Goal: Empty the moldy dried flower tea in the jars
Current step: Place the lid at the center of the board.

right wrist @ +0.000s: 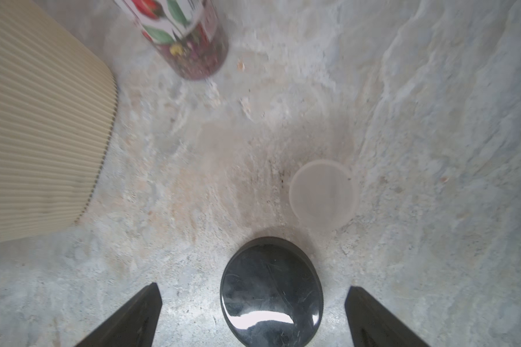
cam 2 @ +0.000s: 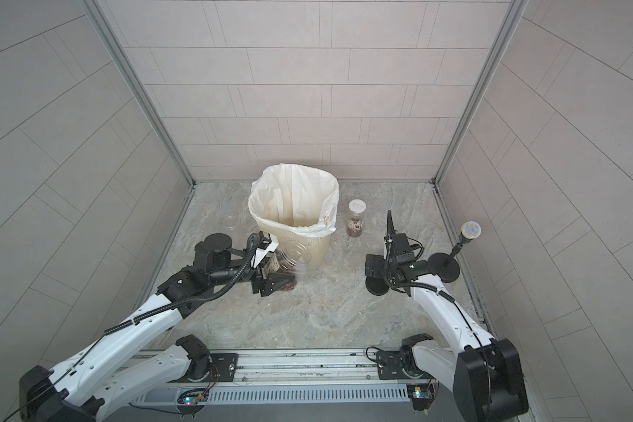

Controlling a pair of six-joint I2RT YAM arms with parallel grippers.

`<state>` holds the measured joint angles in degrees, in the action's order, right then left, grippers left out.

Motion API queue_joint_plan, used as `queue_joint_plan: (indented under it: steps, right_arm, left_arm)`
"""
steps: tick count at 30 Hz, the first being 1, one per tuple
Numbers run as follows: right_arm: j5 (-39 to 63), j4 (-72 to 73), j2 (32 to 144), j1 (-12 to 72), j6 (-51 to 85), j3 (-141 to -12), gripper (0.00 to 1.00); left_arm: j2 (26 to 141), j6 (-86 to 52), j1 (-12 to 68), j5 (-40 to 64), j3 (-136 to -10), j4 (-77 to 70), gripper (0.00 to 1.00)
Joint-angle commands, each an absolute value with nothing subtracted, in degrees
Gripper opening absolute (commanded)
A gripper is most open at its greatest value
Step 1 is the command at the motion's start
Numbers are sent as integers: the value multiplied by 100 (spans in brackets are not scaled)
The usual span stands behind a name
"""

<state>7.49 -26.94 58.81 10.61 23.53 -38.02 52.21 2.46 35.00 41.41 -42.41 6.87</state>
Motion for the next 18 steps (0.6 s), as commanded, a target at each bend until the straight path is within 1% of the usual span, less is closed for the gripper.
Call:
queue_joint_plan:
  steps: [1,8,11,14,18]
  right_arm:
    - [992,-2660,5375,1072,2295,-3851,99]
    - [2719,-2641,4501,1073,1826,-4374,97]
    - [3508,-2460,4173,1072,1887,-4562,97]
    - [4362,-1925,3979,1072,2350,-4702,97]
    - [5217,-596,3995,1072,3434,-4721,99]
  left_arm:
    - [5279,66,3502,4289,-4409,437,67]
    - [5425,-97,3885,4296,-4854,634,67]
    - [5516,-371,4042,4254,-5081,688,66]
    - [5615,-533,4232,4226,-5348,757,66]
    - [5643,-598,4452,4020,-5613,770,65]
